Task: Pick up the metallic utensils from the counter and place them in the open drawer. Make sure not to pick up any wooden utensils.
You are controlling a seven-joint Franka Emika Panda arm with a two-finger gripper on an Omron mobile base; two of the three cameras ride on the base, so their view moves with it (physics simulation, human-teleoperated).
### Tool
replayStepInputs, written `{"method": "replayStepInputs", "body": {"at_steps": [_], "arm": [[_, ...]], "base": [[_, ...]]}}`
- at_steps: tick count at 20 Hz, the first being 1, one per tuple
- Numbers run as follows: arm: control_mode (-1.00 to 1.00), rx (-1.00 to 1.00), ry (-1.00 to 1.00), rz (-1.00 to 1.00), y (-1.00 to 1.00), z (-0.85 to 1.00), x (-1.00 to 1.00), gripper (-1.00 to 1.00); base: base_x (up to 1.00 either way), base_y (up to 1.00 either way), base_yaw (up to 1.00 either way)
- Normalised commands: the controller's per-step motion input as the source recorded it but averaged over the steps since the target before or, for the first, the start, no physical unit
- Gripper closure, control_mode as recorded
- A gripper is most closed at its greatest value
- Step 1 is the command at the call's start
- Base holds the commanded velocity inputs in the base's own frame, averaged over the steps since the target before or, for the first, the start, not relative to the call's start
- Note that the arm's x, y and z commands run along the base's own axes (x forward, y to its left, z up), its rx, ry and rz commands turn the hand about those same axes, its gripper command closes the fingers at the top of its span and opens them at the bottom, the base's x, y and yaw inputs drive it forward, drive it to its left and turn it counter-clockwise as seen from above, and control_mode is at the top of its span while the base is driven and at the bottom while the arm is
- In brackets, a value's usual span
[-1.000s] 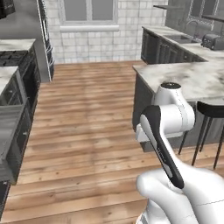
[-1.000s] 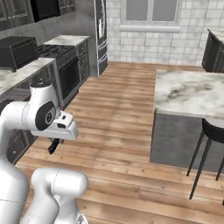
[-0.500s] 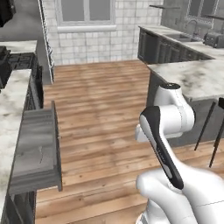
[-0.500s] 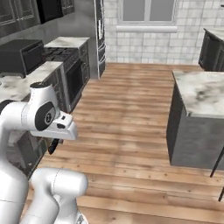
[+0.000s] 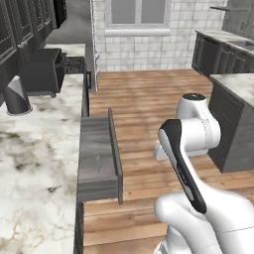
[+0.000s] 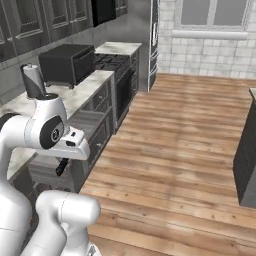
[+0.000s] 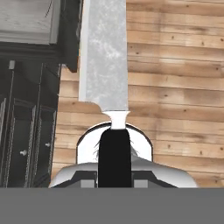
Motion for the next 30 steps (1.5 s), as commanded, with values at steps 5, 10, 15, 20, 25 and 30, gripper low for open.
{"method": "replayStepInputs", "body": {"at_steps": [5, 10, 15, 20, 25, 30], "arm": [[1.0, 0.0, 0.0, 0.0, 0.0, 0.0, 0.0, 1.0], [1.0, 0.0, 0.0, 0.0, 0.0, 0.0, 0.0, 1.0], [1.0, 0.0, 0.0, 0.0, 0.0, 0.0, 0.0, 1.0], [1.0, 0.0, 0.0, 0.0, 0.0, 0.0, 0.0, 1.0], [1.0, 0.0, 0.0, 0.0, 0.0, 0.0, 0.0, 1.0], [1.0, 0.0, 0.0, 0.0, 0.0, 0.0, 0.0, 1.0]], "base": [[0.42, 0.09, 0.22], [0.49, 0.12, 0.2], [0.21, 0.27, 0.24], [0.0, 0.46, 0.07], [0.17, 0.51, 0.0], [0.23, 0.49, -0.04]]}}
